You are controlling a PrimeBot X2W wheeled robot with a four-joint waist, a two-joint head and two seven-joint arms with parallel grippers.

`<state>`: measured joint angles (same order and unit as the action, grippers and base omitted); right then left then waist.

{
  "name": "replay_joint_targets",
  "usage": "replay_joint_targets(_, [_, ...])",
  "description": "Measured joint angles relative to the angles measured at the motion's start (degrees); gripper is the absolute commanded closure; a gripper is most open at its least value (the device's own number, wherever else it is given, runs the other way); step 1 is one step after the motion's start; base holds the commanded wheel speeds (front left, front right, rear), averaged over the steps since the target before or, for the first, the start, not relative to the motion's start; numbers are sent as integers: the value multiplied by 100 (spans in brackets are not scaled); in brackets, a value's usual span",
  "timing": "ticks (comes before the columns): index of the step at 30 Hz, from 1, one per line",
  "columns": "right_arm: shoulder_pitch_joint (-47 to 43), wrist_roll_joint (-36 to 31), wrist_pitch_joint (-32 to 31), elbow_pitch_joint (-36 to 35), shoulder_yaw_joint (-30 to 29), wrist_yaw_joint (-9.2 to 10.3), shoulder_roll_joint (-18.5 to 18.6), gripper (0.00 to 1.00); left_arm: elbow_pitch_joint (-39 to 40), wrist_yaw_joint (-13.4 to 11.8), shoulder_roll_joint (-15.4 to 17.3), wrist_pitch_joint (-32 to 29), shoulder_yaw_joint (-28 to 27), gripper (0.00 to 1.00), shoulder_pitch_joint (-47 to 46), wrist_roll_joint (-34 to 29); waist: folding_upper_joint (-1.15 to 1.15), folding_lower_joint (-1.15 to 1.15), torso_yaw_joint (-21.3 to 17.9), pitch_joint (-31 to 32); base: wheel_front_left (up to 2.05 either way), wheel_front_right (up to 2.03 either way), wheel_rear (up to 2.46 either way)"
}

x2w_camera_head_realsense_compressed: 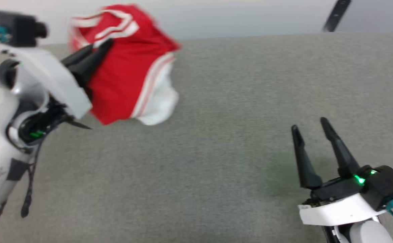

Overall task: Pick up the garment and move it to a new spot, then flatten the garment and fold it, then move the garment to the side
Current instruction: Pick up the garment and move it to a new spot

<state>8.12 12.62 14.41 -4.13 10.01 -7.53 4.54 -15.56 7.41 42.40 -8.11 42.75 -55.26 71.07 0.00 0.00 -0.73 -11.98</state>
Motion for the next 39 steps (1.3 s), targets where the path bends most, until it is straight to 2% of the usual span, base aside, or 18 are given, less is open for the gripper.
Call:
replay_joint_targets(5, [-33,3,34,-22,-218,0,-43,0,482,0,-79,-261,367,100,-179,34,0,0,-237,-31,0,0,0])
replay_joint_targets(12, [3,55,59,-214,-443,0,-129,0,872,0,-426,-688,1152,100,-486,-99,0,0,-775,-256,0,0,0])
replay_joint_targets(18, [79,386,59,-363,-410,0,-143,0,205,1,-831,-864,1657,100,-617,-99,0,0,-1238,-588,0,0,0])
replay_joint_targets(21, [102,477,59,-394,-376,0,-143,0,-88,1,-886,-895,1791,100,-641,-104,0,0,-1363,-686,0,0,0])
replay_joint_targets(28, [190,727,59,-450,-240,0,-147,0,-1076,1,-822,-691,2163,100,-893,-360,0,0,-1751,-1009,0,0,0])
replay_joint_targets(31, [190,764,59,-459,-234,0,-146,0,-1308,16,-764,-621,2386,100,-1014,-492,0,0,-1874,-1134,0,0,0])
replay_joint_targets(39, [244,817,59,-446,-162,0,-147,0,-1655,25,-764,-611,2693,100,-1206,-285,0,0,-2019,-1318,0,0,0])
